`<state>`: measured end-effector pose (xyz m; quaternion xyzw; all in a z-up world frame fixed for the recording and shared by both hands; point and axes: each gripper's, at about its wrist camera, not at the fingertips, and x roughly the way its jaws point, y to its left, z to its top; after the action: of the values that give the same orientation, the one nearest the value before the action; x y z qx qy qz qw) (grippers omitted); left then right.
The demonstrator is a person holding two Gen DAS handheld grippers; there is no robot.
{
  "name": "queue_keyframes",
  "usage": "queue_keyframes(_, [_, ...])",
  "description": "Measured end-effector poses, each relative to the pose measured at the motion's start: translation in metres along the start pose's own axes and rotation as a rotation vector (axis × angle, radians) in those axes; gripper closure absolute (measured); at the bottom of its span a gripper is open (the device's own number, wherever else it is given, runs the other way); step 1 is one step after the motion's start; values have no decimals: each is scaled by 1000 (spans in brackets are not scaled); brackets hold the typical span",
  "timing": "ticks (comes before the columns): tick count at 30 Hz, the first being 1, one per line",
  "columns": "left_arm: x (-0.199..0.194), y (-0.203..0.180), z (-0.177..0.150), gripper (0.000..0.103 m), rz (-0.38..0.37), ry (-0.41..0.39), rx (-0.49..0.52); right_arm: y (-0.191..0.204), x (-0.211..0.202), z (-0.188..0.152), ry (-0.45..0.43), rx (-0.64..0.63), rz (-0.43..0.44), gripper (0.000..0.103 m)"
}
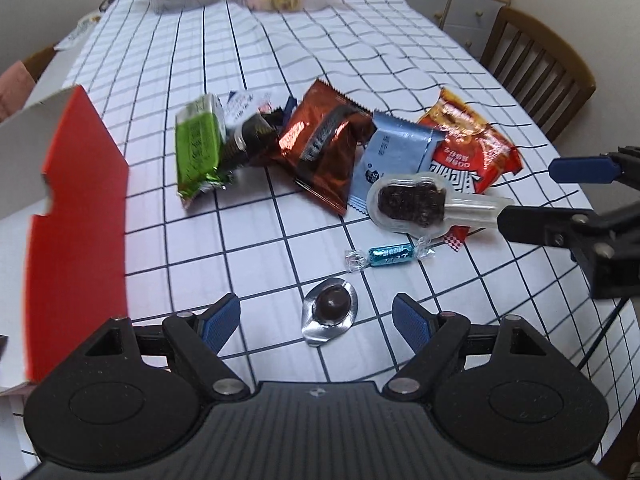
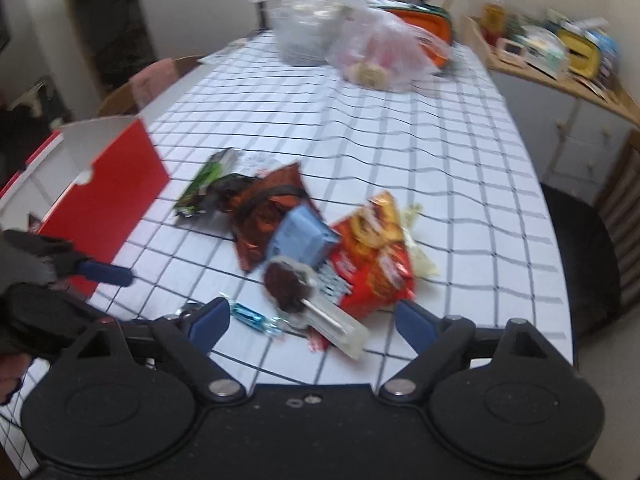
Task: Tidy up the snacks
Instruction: 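Grasp the foil-wrapped chocolate with left tool while right tool grasps yellow cartoon packet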
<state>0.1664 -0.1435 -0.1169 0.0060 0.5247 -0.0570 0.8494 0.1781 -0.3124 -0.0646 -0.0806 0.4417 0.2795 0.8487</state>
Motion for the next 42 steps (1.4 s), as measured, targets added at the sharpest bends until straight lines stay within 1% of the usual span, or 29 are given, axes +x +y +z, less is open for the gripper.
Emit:
queue_keyframes(1, [3,0,1,20,-1,7,-1,3,3,2,3,-37,4,14])
queue_keyframes(5, [17,0,2,21,11,34,0,10,17,9,32,-149,35,22])
queue_keyframes(7, [21,1,2,21,14,43,-2,14,25,11,43,-203,37,23])
queue_keyframes(9, [25,1,1,24,24,45,6,15,33,13,55,-240,39,25])
queue_keyframes(11, [29,0,2,33,30,52,12,15,43,15,76,-259,39,29])
queue_keyframes(14, [32,-1,1,42,26,59,26,16,56,16,92,-279,28,34])
queue_keyframes(21, [32,-1,0,46,43,26,42,24,70,15,90,-328,13,44])
queue_keyframes(25, [29,-4,-4,54,38,5,60,31,74,8,91,-369,-7,57])
queue_keyframes(26, [29,-5,-4,57,37,1,63,32,74,6,87,-376,-15,62])
queue_keyframes(27, [29,-5,-5,59,33,-3,68,32,74,5,81,-379,-20,63])
queue_keyframes(29, [28,-5,-5,68,29,-8,72,32,72,4,64,-374,-24,67])
queue_keyframes(30, [28,-4,-5,68,27,-10,73,32,70,4,56,-372,-26,69])
queue_keyframes(32, [28,-2,-6,69,20,-14,64,31,66,3,39,-365,-27,76])
queue_keyframes(37, [27,1,-6,70,10,-19,36,35,54,-1,8,-332,-28,86])
queue_keyframes(39, [27,2,-7,70,7,-19,27,38,47,-2,1,-313,-6,90])
queue_keyframes(41, [26,4,-9,70,2,-19,19,42,44,-5,17,-306,30,94])
queue_keyframes(42, [25,5,-11,70,0,-20,15,46,44,-7,23,-312,26,94])
